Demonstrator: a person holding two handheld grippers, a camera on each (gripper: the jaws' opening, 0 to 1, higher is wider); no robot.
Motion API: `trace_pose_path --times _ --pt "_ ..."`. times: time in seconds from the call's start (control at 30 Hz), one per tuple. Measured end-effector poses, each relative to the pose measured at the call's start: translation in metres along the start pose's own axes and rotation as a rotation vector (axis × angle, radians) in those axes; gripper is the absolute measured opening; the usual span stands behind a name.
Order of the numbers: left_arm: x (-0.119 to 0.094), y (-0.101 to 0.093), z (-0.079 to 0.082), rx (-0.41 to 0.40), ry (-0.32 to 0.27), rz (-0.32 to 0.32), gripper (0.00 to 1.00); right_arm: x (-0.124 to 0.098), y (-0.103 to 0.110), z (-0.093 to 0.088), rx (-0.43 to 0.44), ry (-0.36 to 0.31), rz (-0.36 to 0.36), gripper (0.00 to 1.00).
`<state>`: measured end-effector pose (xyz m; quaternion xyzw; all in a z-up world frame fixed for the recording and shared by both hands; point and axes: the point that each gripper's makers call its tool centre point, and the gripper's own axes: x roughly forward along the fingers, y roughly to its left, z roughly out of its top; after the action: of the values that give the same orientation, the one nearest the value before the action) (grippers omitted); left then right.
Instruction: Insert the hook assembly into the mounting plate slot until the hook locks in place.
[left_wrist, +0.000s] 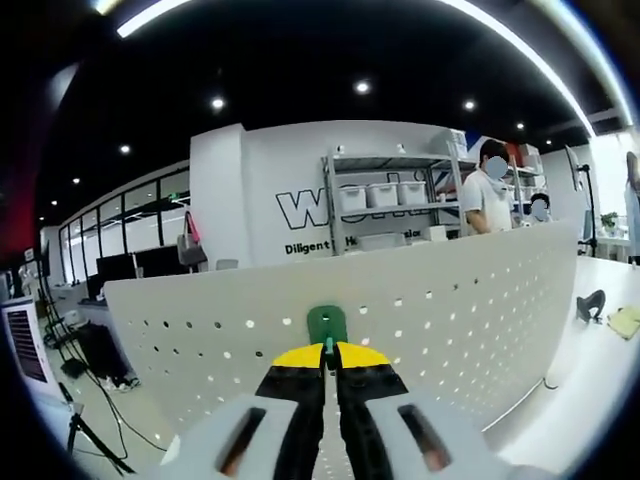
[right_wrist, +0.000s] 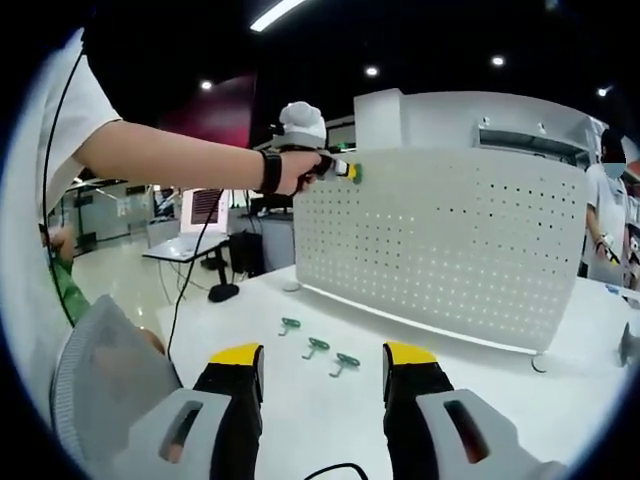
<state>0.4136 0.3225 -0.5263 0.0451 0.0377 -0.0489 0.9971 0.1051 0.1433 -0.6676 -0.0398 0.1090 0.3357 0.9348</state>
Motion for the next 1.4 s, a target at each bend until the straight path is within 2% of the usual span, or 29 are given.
trace_pose_path --times 0.23,0.37,0.63,0.73,1.4 --pt "0.000 0.000 0.001 0.000 0.013 -0.003 0.03 0.000 0.000 0.000 -0.003 0.002 0.002 0.48" --pt "0.004 0.001 -0.002 -0.046 0.029 0.001 0.03 0.001 0.001 0.002 0.001 -0.005 0.004 0.48" --pt "0.008 0.001 -0.002 -0.030 0.061 0.018 0.03 0.001 0.002 0.002 0.000 -0.006 0.002 0.48" --pt "0.010 0.001 -0.002 -0.008 0.063 0.018 0.03 0.000 0.000 0.002 0.002 -0.007 -0.002 0.48" --pt "0.009 0.000 0.002 -0.007 0.047 -0.011 0.05 0.001 0.000 0.001 0.007 -0.006 -0.002 0.48"
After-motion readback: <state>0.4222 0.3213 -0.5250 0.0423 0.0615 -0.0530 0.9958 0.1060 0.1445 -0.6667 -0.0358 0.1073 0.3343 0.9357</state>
